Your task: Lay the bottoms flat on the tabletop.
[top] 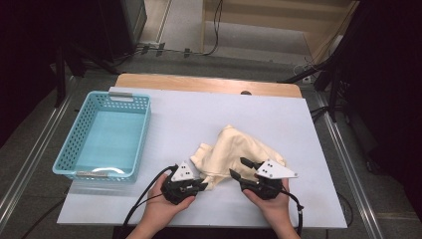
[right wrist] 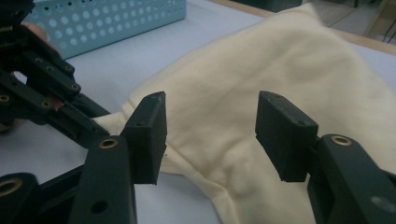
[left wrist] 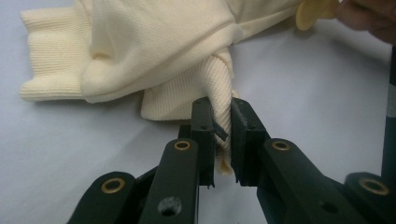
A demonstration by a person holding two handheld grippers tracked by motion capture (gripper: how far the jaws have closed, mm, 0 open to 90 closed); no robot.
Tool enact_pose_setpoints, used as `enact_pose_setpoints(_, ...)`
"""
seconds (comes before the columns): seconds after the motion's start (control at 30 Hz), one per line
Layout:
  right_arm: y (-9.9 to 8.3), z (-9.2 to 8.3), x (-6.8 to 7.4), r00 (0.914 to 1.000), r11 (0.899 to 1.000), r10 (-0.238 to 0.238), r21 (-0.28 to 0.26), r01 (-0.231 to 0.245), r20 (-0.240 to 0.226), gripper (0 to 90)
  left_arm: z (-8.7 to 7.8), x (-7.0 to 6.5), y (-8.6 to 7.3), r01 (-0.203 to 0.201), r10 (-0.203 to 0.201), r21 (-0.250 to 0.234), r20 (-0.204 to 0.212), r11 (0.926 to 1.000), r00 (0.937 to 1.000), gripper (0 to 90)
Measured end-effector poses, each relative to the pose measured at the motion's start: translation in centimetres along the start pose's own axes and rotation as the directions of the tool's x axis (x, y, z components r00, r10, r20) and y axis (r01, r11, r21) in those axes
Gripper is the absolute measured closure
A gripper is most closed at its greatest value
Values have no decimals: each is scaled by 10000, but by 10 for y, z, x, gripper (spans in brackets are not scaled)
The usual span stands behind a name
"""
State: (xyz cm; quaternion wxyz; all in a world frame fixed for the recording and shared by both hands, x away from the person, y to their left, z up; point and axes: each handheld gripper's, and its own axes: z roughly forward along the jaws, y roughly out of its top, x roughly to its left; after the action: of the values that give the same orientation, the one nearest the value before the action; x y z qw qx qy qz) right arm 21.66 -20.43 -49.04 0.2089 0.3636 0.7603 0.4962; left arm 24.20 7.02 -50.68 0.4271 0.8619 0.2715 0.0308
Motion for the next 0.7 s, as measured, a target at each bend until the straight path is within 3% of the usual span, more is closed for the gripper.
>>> enact_pose_setpoints(0.43,-11,34,22,9975,9942,-613,864,641,-345,319,5,0,-2,29,-26,292,-80,9996,10000,823)
enact_pose_setpoints(0.7,-11,43,25,9965,9893,-816,1229,790,168,390,6,0,-3,120,-119,334,-28,9994,9999,824)
